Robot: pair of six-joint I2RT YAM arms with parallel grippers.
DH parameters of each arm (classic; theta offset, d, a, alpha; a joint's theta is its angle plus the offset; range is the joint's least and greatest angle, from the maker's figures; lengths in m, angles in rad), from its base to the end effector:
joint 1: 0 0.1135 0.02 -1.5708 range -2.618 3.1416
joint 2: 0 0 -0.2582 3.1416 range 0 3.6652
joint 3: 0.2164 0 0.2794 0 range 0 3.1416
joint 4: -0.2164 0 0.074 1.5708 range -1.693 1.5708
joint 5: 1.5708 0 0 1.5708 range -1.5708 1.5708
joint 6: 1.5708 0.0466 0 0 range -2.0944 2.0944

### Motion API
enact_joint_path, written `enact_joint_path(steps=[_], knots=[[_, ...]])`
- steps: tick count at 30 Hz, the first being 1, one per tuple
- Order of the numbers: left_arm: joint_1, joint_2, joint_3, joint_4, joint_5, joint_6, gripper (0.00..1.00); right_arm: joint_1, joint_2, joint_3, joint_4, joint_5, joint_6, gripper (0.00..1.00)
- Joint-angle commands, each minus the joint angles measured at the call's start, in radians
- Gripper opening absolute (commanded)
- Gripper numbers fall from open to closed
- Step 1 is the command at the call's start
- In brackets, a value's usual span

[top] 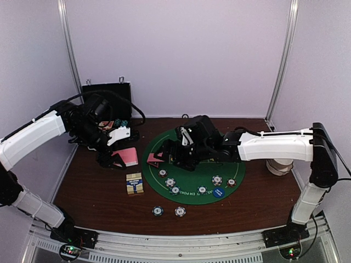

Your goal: Distribute texas hold em gaming equipment

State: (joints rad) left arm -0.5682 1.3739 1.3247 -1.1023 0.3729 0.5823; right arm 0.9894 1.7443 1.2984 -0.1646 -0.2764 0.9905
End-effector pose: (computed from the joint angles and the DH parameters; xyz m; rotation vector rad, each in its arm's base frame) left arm 0.2376 -0.1719 0.3060 1.5474 2.1889 -0.5012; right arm 0.2277 0.3697 0.2361 -0.1815 2.5255 1.2922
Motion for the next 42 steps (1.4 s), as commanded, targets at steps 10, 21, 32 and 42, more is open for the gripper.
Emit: enact_joint_path(steps=[10,21,32,42], knots=[[0.005,-0.014,0.023,0.015,0.027,-0.013,0.00,-0.001,0.110,0.099,0.251,-0.254,-0.020,0.96],[0.005,-0.001,0.027,0.019,0.029,-0.015,0.00,0.007,0.164,0.158,0.297,-0.324,-0.010,0.96],[0.005,0.008,0.038,0.021,0.032,-0.020,0.00,0.024,0.281,0.300,0.308,-0.405,0.023,0.96],[0.005,0.004,0.036,0.020,0.038,-0.020,0.00,0.035,0.383,0.428,0.245,-0.423,0.048,0.95]])
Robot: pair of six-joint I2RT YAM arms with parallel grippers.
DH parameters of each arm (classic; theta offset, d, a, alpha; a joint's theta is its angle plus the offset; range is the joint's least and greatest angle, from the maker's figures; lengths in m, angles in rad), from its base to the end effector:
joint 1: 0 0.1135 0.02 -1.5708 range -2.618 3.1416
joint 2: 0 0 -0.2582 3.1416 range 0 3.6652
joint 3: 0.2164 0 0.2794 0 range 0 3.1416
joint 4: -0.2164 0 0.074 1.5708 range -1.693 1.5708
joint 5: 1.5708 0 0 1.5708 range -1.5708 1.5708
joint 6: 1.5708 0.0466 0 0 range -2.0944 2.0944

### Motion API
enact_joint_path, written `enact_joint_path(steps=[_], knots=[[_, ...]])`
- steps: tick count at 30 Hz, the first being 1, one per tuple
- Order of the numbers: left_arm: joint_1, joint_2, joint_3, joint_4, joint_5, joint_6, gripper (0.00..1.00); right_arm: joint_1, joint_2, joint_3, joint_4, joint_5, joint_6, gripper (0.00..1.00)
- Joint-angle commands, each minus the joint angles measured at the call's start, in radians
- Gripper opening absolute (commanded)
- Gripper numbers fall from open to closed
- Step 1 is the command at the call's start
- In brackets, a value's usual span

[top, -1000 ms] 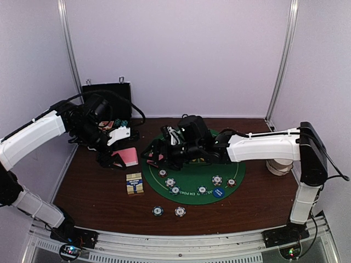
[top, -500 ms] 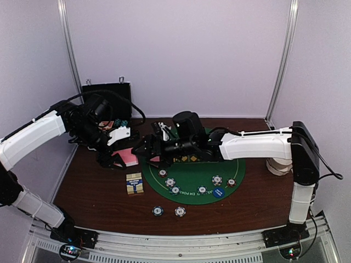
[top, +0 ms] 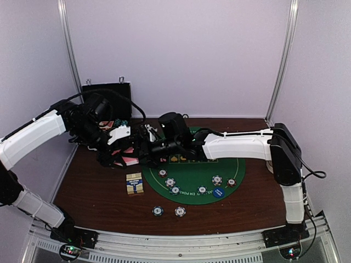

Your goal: Distribute texas hold em gaming equipment

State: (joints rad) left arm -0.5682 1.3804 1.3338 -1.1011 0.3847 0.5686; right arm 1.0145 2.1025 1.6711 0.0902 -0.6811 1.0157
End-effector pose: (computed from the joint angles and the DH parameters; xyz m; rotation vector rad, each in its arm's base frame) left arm 0.2389 -0.1733 0.3074 1.5335 2.1932 -0.5206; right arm 0.2537 0.4636 0.2396 -0.5835 2.3381 1.8393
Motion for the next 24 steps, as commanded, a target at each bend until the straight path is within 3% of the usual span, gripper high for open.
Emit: enact_joint_path(steps=[1,17,24], knots=[[0.005,-0.003,0.027,0.019,0.025,-0.006,0.00,0.009,0.033,0.063,-0.012,-0.014,0.028,0.95],[0.005,-0.012,0.024,0.019,0.028,-0.006,0.00,-0.032,-0.015,-0.069,-0.042,0.035,0.069,0.79],[0.005,-0.020,0.015,0.019,0.025,-0.006,0.00,-0.046,-0.051,-0.110,-0.033,0.031,0.069,0.67]])
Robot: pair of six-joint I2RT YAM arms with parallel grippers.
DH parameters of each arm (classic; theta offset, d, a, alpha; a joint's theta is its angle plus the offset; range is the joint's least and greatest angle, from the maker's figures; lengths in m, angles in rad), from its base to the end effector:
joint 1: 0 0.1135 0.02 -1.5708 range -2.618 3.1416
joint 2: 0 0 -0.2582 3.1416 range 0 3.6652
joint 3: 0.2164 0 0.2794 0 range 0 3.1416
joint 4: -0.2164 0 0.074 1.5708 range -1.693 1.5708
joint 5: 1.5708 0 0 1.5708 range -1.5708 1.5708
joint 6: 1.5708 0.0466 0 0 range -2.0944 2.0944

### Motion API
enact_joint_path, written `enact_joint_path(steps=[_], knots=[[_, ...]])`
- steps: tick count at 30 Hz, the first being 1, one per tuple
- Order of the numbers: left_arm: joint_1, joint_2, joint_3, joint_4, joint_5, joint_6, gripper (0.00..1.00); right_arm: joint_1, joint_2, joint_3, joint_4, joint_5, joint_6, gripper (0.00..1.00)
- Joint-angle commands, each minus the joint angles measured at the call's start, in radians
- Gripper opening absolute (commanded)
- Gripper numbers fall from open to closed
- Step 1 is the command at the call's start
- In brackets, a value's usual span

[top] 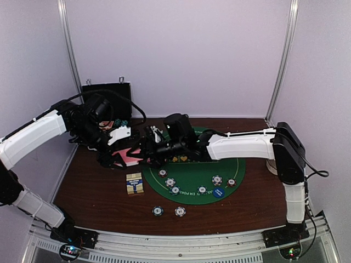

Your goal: Distribute texas hold em gaming equipment

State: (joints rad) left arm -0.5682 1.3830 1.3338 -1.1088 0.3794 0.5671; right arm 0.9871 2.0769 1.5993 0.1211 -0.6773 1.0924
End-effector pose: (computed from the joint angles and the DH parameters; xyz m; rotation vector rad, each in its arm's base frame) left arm 0.2388 -0.1729 0.3062 1.5348 2.2061 -0.5159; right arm 0.2614 0.4487 0.2287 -0.4558 2.4048 1.8482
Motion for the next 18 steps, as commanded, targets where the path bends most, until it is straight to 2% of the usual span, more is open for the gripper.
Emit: enact_joint_path(steps=[1,12,18], knots=[[0.006,-0.023,0.013,0.026,0.030,-0.004,0.00,-0.020,-0.031,-0.040,-0.066,0.026,-0.010,0.65],[0.005,-0.027,-0.004,0.032,0.025,-0.001,0.00,-0.030,-0.125,-0.071,-0.086,0.013,-0.022,0.40],[0.005,-0.023,-0.002,0.032,0.027,-0.002,0.00,-0.030,-0.150,-0.094,-0.052,-0.006,0.006,0.33]])
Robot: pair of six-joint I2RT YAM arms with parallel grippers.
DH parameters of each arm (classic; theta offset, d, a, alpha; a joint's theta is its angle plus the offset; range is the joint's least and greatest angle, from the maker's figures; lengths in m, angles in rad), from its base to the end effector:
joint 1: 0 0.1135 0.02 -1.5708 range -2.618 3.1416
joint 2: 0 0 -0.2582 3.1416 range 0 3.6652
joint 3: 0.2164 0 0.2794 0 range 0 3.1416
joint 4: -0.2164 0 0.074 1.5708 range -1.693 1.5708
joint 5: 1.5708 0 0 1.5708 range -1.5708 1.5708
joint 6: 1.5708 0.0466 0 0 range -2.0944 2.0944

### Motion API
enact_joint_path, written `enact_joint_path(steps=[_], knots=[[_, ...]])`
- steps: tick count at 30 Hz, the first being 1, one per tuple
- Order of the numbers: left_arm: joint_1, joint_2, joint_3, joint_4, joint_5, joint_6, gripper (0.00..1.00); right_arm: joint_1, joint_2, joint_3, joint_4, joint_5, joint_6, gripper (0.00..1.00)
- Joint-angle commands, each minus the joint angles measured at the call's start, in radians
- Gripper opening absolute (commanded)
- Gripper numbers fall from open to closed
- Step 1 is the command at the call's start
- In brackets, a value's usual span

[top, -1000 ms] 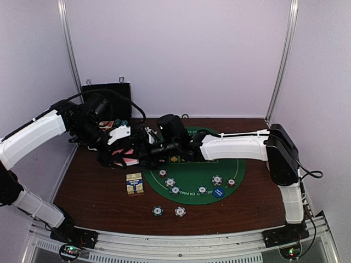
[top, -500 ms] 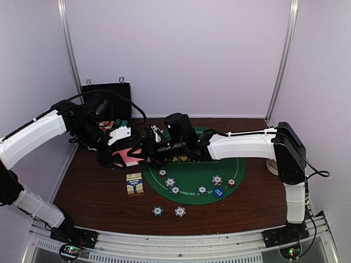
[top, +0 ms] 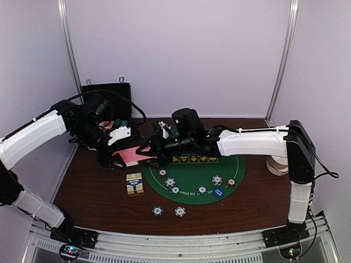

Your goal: Distribute texas hold em gaming equipment

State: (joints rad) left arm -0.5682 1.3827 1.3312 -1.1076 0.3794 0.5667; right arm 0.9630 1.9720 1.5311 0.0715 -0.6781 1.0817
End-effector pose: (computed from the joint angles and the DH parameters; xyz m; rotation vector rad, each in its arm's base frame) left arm 0.2387 -0.1729 0.3055 1.5347 2.2075 -0.5162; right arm 0.2593 0.4239 0.2492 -0.4326 2.4081 1.8278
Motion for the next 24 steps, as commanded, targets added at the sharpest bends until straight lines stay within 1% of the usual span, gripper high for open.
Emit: enact_joint_path(steps=[1,5,8,10,16,20,24], knots=[[0.005,-0.023,0.000,0.031,0.027,-0.001,0.00,-0.007,-0.051,-0.031,0.004,-0.007,0.022,0.32],[0.005,-0.024,-0.001,0.030,0.023,-0.001,0.00,-0.010,-0.073,-0.045,0.013,-0.011,0.031,0.23],[0.005,-0.022,0.000,0.031,0.021,-0.001,0.00,-0.015,-0.088,-0.061,0.030,-0.015,0.048,0.08],[0.005,-0.020,0.000,0.031,0.020,0.001,0.00,-0.019,-0.099,-0.069,0.031,-0.017,0.055,0.01],[0.005,-0.022,0.000,0.030,0.016,0.002,0.00,-0.048,-0.152,-0.112,-0.018,-0.021,0.025,0.00],[0.005,-0.024,-0.001,0.031,0.013,0.002,0.00,-0.094,-0.215,-0.193,-0.055,-0.030,-0.006,0.00],[0.005,-0.027,-0.003,0.031,0.009,0.004,0.00,-0.157,-0.275,-0.281,-0.150,-0.047,-0.071,0.00]])
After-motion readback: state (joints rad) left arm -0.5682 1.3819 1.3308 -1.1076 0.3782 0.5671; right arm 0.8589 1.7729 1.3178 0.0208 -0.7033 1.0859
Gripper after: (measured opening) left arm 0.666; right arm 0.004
